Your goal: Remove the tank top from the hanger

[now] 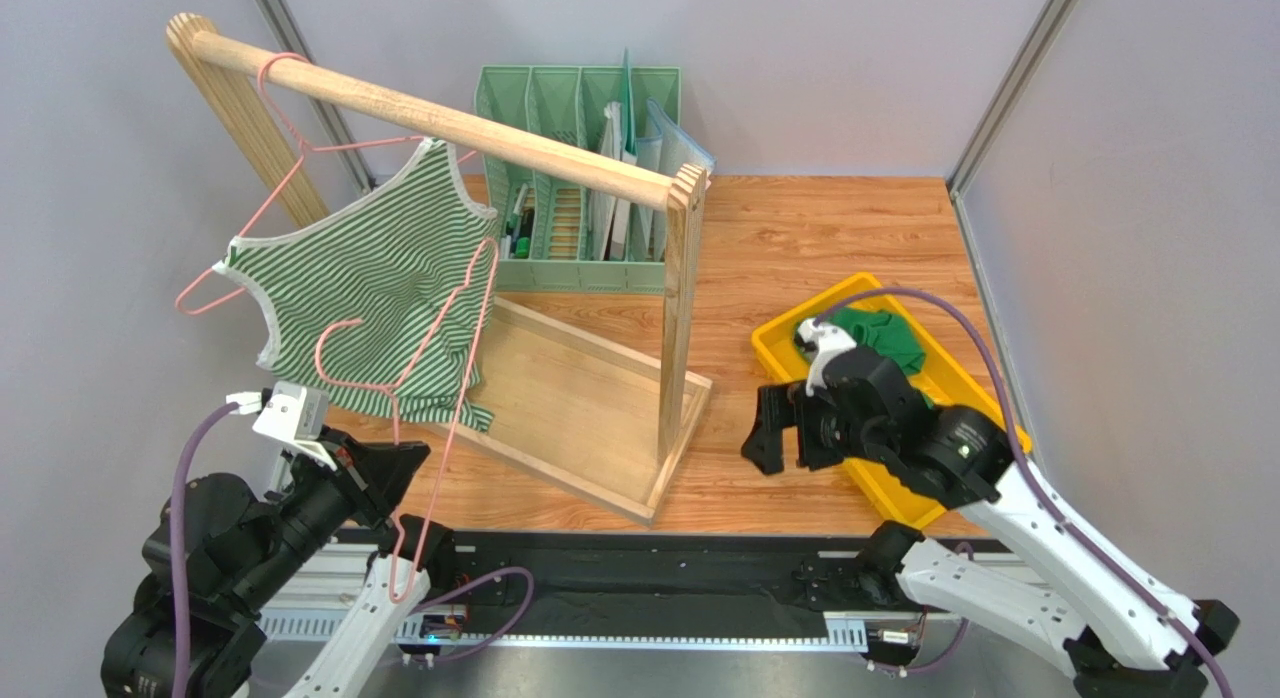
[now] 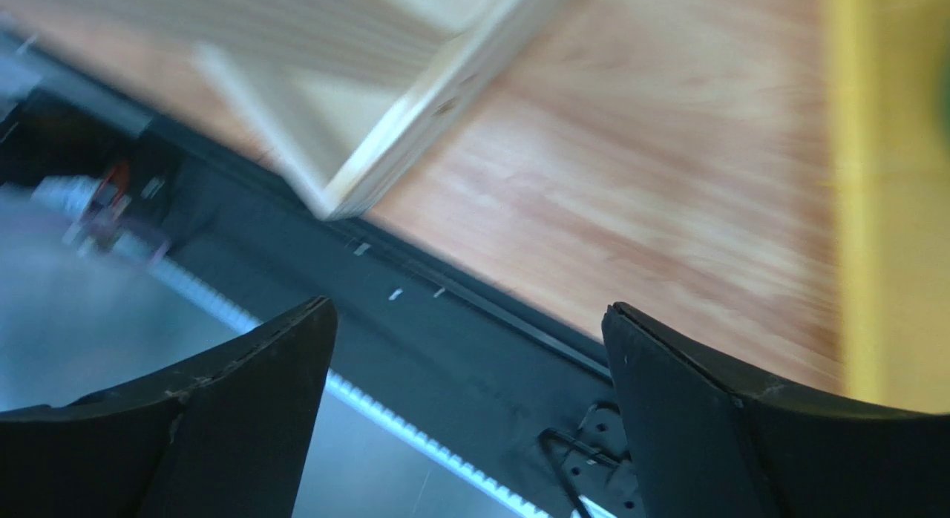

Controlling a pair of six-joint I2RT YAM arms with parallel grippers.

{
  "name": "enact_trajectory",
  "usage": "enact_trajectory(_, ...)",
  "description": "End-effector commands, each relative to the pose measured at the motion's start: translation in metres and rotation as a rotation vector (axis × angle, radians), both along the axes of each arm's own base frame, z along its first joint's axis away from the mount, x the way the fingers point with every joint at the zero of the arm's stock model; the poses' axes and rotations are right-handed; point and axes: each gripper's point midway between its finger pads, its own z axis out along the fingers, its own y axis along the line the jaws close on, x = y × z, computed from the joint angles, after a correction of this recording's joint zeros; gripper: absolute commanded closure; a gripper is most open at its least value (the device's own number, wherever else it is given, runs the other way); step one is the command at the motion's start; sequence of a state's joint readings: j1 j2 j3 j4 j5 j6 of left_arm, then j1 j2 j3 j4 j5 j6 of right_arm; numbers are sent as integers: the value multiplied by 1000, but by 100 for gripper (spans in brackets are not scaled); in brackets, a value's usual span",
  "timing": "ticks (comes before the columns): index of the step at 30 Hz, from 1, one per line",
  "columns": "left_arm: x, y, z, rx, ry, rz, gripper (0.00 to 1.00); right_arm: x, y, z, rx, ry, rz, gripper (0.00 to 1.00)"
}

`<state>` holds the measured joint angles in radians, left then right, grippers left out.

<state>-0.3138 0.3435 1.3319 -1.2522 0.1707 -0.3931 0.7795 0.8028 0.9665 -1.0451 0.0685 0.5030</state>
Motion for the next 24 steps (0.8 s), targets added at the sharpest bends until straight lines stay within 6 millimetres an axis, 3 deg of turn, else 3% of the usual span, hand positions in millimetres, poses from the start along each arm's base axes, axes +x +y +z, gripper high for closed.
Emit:
enact_trajectory(1, 6, -8, 7, -4, -27, -41, 100, -76, 64, 44, 378, 1, 472, 4)
enact_trajectory(3, 6, -9, 9, -14, -32, -42, 100, -88, 80, 68, 476, -64, 545, 1)
enact_trajectory(4, 7, -9, 9, -18, -30, -39, 100, -108, 90, 75, 499, -56, 621, 1)
enact_trajectory(5, 8, -8, 10, -23, -29, -30, 100, -104, 97, 79, 489, -102, 602, 1)
enact_trajectory(6, 9, -9, 10, -32, -23, -24, 100, -106, 107, 100, 518, -154, 612, 1)
enact_trajectory(7, 11, -9, 10, -39, -18, -18, 100, -108, 125, 92, 446, -189, 609, 1)
enact_trajectory(8, 11, -8, 10, -44, -16, -10, 100, -109, 135, 99, 428, -224, 607, 1)
enact_trajectory(9, 12, -9, 10, -56, -10, -7, 100, -126, 148, 120, 443, -260, 650, 1)
enact_trajectory(10, 12, -8, 10, -61, -7, 1, 100, -112, 156, 131, 405, -343, 567, 2)
enact_trajectory(11, 13, -7, 9, -65, -3, 15, 100, -115, 177, 121, 336, -360, 572, 2)
enact_trajectory(12, 12, -5, 9, -78, 2, 28, 100, -127, 192, 152, 408, -395, 578, 2)
enact_trajectory(13, 13, -4, 7, -83, 5, 42, 100, -125, 202, 160, 414, -420, 549, 2)
enact_trajectory(14, 14, 0, 7, -85, 1, 66, 100, -130, 225, 149, 388, -414, 551, 3)
enact_trajectory(16, 14, 7, 8, -105, -9, 114, 100, -138, 252, 176, 477, -411, 538, 4)
enact_trajectory(17, 14, 9, 8, -114, -11, 132, 100, -140, 269, 169, 469, -395, 528, 5)
enact_trajectory(20, 12, 14, 11, -158, -24, 169, 100, -154, 302, 191, 573, -372, 546, 6)
enact_trajectory(21, 14, 13, 9, -166, -21, 174, 100, -158, 320, 177, 553, -356, 549, 6)
enact_trajectory(22, 13, 14, 8, -178, -18, 182, 100, -161, 327, 197, 602, -344, 539, 7)
enact_trajectory(24, 16, 13, 3, -182, -1, 188, 100, -168, 350, 183, 594, -295, 526, 8)
